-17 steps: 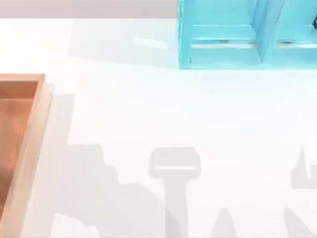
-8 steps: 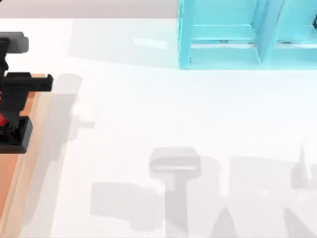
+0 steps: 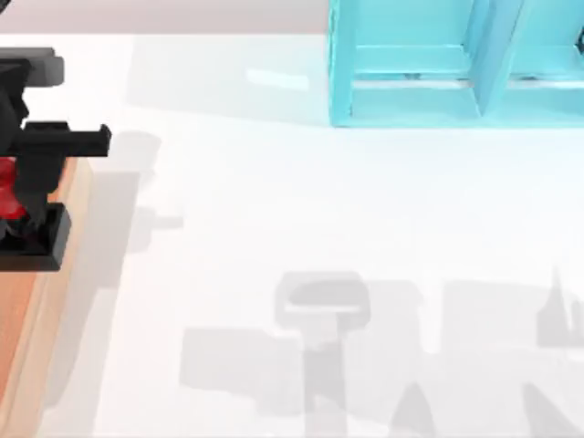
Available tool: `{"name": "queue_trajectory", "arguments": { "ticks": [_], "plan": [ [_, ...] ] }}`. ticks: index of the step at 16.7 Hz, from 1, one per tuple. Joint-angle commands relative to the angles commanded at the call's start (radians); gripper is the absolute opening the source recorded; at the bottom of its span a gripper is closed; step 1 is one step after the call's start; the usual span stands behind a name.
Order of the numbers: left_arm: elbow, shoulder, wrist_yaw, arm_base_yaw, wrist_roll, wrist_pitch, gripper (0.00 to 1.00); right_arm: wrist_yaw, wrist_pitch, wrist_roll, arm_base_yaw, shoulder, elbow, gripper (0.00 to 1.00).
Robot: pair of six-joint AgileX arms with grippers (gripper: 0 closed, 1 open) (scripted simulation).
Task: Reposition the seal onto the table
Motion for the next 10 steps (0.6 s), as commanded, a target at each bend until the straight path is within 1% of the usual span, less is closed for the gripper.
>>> {"name": "queue_trajectory", "arguments": {
  "ticks": [3,7,10],
  "plan": [
    [0.095,0.134,0.001,-0.048,-0.049,0.040,0.00,0.000,0.000,0.000,0.000,0.000,0.000,1.00],
    [0.258,0.413,0.002,-0.137,-0.130,0.125,0.00,0.000,0.000,0.000,0.000,0.000,0.000,1.00],
    [0.355,0.557,0.003,-0.193,-0.182,0.187,0.00,0.000,0.000,0.000,0.000,0.000,0.000,1.00]
  ]
}}
